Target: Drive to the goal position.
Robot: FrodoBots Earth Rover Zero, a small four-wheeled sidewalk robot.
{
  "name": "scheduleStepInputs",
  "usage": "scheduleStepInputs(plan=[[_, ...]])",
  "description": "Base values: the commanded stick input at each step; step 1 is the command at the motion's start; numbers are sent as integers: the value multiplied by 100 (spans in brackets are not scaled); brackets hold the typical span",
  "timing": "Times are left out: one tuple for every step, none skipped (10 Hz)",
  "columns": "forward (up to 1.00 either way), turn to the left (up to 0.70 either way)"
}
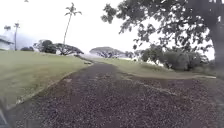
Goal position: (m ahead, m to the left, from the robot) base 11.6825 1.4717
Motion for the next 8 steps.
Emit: scheduleStepInputs(plan=[[70, 0], [70, 0], [70, 0], [70, 0], [70, 0], [70, 0], [70, 1], [70, 12]])
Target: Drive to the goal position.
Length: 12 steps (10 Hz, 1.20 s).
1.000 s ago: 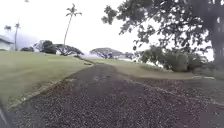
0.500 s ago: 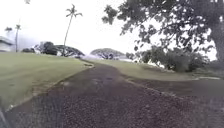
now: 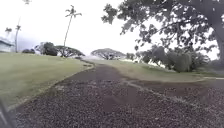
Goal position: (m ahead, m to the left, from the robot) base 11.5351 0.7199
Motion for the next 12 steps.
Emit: scheduleStepInputs(plan=[[70, 30], [70, 35], [70, 35], [70, 35], [70, 35], [70, 35], [70, 35], [70, 33], [70, 21], [70, 1], [70, 0], [70, 0]])
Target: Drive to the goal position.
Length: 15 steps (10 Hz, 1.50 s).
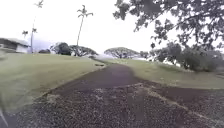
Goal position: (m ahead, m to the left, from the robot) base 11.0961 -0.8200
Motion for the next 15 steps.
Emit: scheduleStepInputs(plan=[[70, 0], [70, 0], [70, 0], [70, 0], [70, 0], [70, 0], [70, 0], [70, 0], [70, 0], [70, 0], [70, 0], [70, 0], [70, 0], [70, 0], [70, 0]])
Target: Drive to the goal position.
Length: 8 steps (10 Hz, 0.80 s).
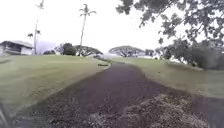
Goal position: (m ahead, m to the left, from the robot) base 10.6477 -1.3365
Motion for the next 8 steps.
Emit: scheduleStepInputs(plan=[[70, 0], [70, 0], [70, 0], [70, 0], [70, 0], [70, 0], [70, 0], [70, 0]])
